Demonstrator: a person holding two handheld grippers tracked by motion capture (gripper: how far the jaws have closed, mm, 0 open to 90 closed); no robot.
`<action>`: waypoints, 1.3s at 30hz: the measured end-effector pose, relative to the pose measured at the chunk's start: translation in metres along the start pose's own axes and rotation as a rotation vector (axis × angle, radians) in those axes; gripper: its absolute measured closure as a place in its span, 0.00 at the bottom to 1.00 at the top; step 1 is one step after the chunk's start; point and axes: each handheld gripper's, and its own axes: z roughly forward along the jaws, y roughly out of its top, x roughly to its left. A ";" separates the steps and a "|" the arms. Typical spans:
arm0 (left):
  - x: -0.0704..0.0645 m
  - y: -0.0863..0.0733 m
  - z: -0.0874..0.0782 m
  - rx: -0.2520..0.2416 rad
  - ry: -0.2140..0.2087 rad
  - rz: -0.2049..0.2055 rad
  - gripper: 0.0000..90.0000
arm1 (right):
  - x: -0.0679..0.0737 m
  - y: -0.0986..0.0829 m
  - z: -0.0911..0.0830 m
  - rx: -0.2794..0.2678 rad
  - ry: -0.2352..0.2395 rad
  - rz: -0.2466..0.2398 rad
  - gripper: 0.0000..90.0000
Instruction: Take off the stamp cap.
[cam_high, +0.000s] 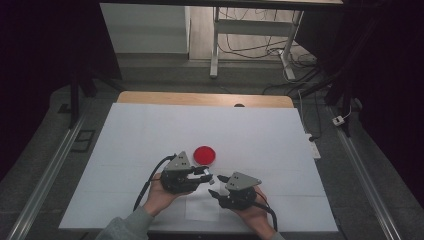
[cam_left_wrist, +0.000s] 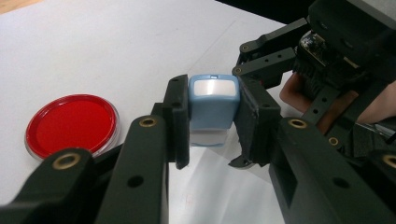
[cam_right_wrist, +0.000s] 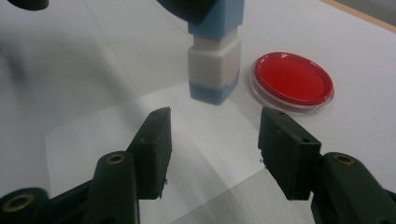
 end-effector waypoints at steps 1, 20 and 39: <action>0.000 0.000 0.001 0.000 0.000 -0.002 0.75 | 0.000 0.000 0.000 0.000 -0.002 0.000 0.51; -0.002 -0.003 0.007 -0.007 0.014 -0.023 0.75 | 0.007 0.005 0.004 -0.013 -0.047 -0.013 0.69; -0.001 -0.004 0.006 -0.012 -0.010 -0.013 0.75 | 0.004 0.005 0.002 -0.017 -0.035 -0.018 0.73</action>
